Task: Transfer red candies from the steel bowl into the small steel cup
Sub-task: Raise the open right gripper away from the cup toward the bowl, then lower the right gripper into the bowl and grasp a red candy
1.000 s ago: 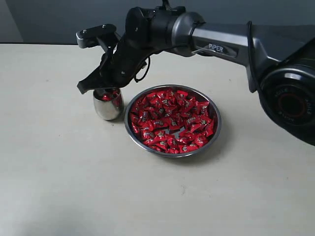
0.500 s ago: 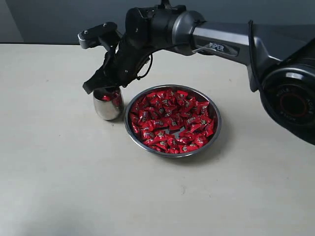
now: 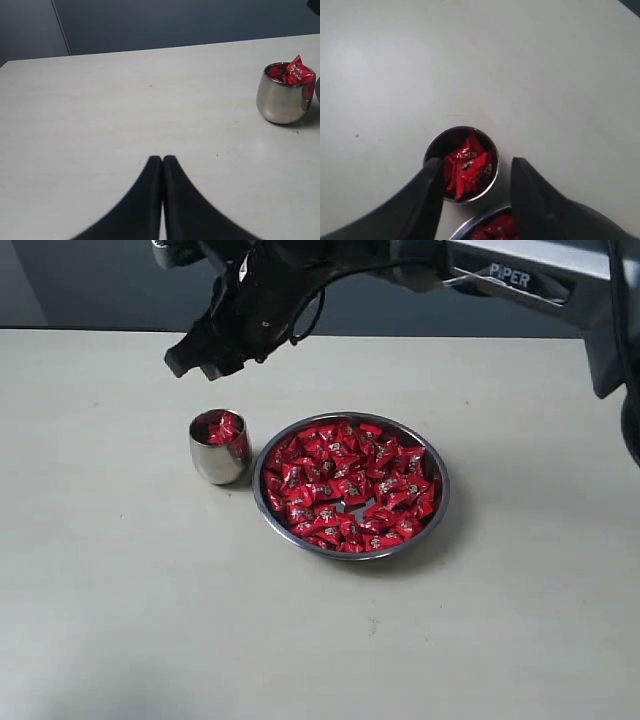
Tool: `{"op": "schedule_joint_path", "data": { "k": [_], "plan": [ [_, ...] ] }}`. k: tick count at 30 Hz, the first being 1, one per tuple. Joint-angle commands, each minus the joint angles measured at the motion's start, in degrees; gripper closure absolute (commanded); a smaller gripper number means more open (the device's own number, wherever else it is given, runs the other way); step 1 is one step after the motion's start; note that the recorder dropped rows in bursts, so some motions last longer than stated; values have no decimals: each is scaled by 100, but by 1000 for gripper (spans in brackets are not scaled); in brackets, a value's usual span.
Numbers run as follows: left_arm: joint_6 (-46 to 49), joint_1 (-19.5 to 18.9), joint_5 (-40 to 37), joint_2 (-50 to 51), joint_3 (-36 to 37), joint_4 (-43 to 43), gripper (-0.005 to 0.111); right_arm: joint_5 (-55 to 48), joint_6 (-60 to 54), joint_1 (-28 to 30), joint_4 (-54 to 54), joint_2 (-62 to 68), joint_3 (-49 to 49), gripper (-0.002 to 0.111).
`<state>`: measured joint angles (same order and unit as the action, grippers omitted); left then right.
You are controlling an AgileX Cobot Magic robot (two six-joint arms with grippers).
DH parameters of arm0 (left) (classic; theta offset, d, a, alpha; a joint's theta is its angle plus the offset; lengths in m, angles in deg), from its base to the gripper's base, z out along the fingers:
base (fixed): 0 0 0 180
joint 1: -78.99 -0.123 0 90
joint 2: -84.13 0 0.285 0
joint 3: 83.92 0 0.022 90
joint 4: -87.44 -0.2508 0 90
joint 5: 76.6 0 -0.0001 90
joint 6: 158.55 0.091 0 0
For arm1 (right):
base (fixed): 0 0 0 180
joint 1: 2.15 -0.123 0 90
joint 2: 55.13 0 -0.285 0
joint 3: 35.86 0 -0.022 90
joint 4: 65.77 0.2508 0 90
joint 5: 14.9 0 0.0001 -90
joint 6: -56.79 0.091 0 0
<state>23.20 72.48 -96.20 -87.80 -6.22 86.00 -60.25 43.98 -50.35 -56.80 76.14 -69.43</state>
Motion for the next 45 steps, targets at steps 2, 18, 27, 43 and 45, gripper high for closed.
{"op": "schedule_joint_path", "data": {
  "k": [2, 18, 27, 43, 45],
  "plan": [
    [-6, 31, 37, -27, -48, -11, 106, -184, 95, 17, -206, 104, -35, 66],
    [-6, 31, 37, -27, -48, -11, 106, 276, 107, 17, -375, 837, -35, 66],
    [-6, 31, 37, -27, -48, -11, 106, 174, 356, 17, -582, 731, -35, 66],
    [-6, 31, 37, -27, -48, -11, 106, -1578, 714, 26, -1398, -148, 170, 66],
    [-6, 31, 37, -27, -48, -11, 106, -1508, 745, 94, -1404, -153, 339, 66]
  ]
}}
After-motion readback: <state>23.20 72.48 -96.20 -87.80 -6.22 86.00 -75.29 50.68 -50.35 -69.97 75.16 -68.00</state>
